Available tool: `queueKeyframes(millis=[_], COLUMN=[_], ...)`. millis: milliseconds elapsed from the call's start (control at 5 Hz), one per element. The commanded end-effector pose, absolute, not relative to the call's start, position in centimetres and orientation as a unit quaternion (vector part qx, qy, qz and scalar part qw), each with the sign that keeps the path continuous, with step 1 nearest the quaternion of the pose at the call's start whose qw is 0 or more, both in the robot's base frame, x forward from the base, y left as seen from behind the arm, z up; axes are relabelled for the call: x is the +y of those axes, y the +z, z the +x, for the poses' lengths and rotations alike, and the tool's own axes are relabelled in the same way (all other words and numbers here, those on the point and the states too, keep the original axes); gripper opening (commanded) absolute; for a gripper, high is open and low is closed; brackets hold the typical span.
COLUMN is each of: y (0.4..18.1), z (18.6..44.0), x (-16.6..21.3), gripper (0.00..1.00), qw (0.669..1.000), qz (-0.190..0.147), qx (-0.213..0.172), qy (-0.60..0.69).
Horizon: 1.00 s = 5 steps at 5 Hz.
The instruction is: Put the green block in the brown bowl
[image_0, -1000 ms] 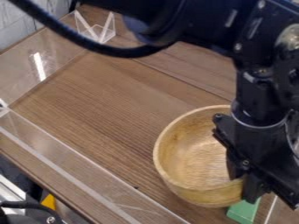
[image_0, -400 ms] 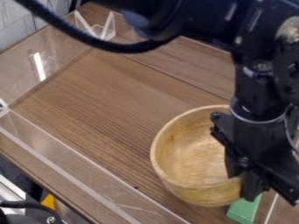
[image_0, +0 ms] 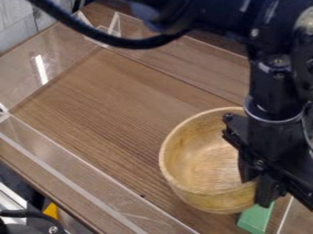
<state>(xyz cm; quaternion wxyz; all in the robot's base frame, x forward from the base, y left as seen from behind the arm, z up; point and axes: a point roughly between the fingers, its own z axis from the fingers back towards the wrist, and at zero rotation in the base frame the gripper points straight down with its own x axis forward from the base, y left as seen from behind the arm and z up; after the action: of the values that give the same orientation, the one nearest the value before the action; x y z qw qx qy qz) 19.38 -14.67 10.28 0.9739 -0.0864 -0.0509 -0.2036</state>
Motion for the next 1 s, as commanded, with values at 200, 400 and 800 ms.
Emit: queueKeyframes(millis=[200, 400, 800], y=[12.07, 12.25, 12.72], z=[20.4, 20.4, 20.29], x=[-15.08, -15.25, -15.25], gripper=[0.0, 0.0, 0.0], qw=[0.973, 0.972, 0.973], qz=[-0.098, -0.098, -0.1], qx=[-0.073, -0.07, -0.065], qy=[-0.198, -0.199, -0.196])
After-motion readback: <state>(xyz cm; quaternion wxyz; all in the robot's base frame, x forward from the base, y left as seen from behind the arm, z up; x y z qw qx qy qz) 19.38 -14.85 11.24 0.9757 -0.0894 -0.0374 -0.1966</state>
